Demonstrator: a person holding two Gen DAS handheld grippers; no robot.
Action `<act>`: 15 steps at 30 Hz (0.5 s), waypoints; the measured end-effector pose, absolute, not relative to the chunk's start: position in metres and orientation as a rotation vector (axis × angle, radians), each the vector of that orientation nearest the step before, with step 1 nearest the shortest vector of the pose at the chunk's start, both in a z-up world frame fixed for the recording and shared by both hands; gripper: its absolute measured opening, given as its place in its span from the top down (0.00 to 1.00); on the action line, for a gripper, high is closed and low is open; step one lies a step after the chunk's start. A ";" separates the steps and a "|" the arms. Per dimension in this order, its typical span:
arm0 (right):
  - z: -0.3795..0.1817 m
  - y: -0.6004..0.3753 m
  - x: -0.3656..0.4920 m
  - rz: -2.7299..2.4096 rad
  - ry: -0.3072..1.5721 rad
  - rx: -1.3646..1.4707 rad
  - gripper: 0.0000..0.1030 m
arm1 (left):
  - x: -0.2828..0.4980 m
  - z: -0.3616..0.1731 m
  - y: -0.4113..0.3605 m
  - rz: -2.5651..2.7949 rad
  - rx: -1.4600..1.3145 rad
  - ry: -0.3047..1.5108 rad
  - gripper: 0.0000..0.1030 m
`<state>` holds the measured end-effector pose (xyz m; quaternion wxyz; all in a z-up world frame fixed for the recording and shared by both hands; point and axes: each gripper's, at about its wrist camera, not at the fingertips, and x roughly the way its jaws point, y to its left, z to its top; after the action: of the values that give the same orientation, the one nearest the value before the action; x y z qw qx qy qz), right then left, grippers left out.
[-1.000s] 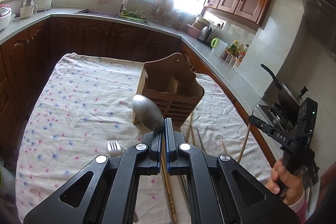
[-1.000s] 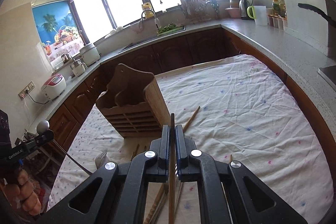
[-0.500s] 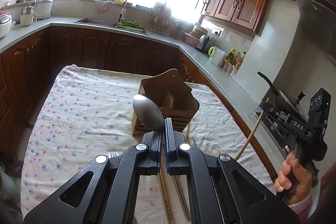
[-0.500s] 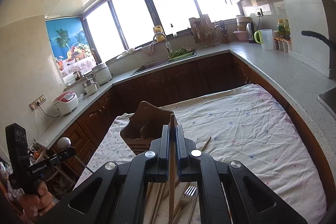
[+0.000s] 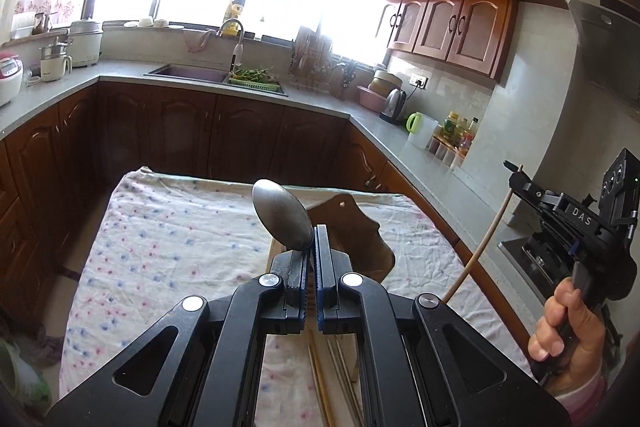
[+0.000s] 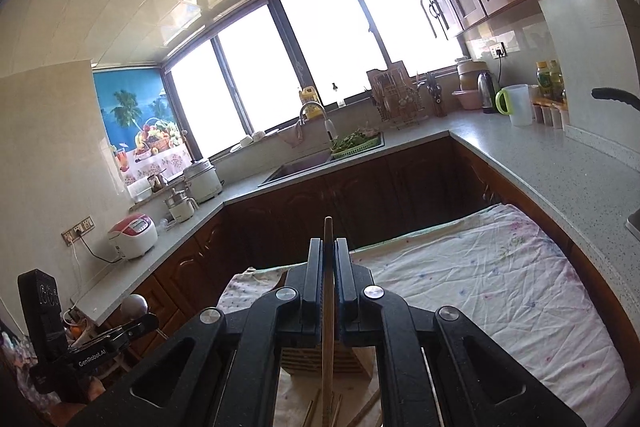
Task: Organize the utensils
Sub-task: 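Lower the spoon into the holder and open the left tool while the right tool releases the chopstick there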
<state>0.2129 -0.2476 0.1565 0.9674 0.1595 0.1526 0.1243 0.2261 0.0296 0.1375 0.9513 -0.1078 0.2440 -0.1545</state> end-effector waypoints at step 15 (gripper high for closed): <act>0.151 -0.239 0.289 0.211 0.195 0.361 0.95 | 0.316 0.124 0.014 -0.226 -0.185 0.460 0.98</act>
<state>0.2895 -0.2393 0.1507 0.9736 0.1787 0.0966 0.1044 0.3155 0.0136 0.1243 0.9631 -0.0915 0.2273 -0.1115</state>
